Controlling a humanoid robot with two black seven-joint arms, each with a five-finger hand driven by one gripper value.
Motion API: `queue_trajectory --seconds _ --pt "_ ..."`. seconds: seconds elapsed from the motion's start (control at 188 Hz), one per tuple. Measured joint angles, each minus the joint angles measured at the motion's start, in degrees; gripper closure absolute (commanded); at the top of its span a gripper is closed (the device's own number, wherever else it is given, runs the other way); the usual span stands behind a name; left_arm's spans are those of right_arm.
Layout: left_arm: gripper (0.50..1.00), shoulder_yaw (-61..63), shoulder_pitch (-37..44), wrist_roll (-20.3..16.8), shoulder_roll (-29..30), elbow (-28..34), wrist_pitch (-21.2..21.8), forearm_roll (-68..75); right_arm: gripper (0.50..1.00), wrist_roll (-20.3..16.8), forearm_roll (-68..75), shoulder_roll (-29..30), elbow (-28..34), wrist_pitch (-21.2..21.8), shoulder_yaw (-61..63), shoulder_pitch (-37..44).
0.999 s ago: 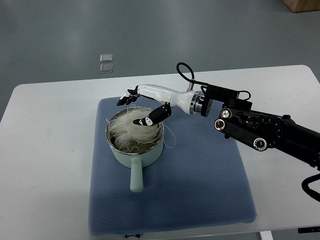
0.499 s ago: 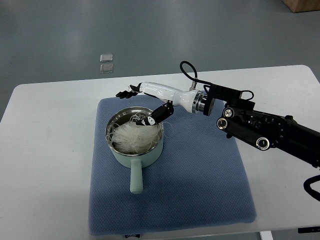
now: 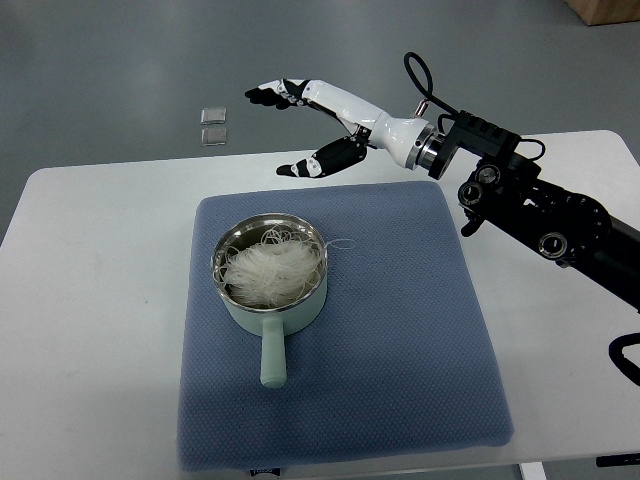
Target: Put vermicelli into pot with right hand
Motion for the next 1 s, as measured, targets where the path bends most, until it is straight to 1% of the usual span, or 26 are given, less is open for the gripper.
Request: queue_trajectory --seconds 0.138,0.207,0.425,0.542,0.584,0.765,0.909,0.999 --pt "0.5 -0.1 0.0 0.0 0.0 0.0 0.0 0.0 0.615 -0.4 9.8 0.1 -1.3 -0.7 3.2 -1.4" --pt "0.5 -0.2 0.0 0.0 0.0 0.0 0.0 0.0 0.615 -0.5 14.8 0.1 -2.8 -0.9 4.2 -2.4" --pt "0.5 -0.1 0.0 0.0 0.0 0.0 0.0 0.0 0.615 -0.5 25.8 0.6 -12.3 -1.7 4.8 -4.7" --pt "0.5 -0.1 0.0 0.0 0.0 0.0 0.0 0.0 0.615 -0.6 30.9 0.8 -15.9 -1.4 4.8 -5.3" --pt "0.5 -0.1 0.0 0.0 0.0 0.0 0.0 0.0 0.615 -1.1 33.0 0.8 -16.9 -1.4 4.8 -5.4" --pt "0.5 -0.2 0.0 0.0 0.0 0.0 0.0 0.0 0.615 -6.2 45.2 1.1 -20.9 -2.2 4.2 -5.5" --pt "0.5 -0.2 0.0 0.0 0.0 0.0 0.0 0.0 0.613 -6.9 49.7 1.4 -22.0 -1.4 3.9 -6.2" --pt "0.5 -0.2 0.0 0.0 0.0 0.0 0.0 0.0 0.613 -6.6 50.2 1.5 -22.4 0.4 4.1 -6.5"
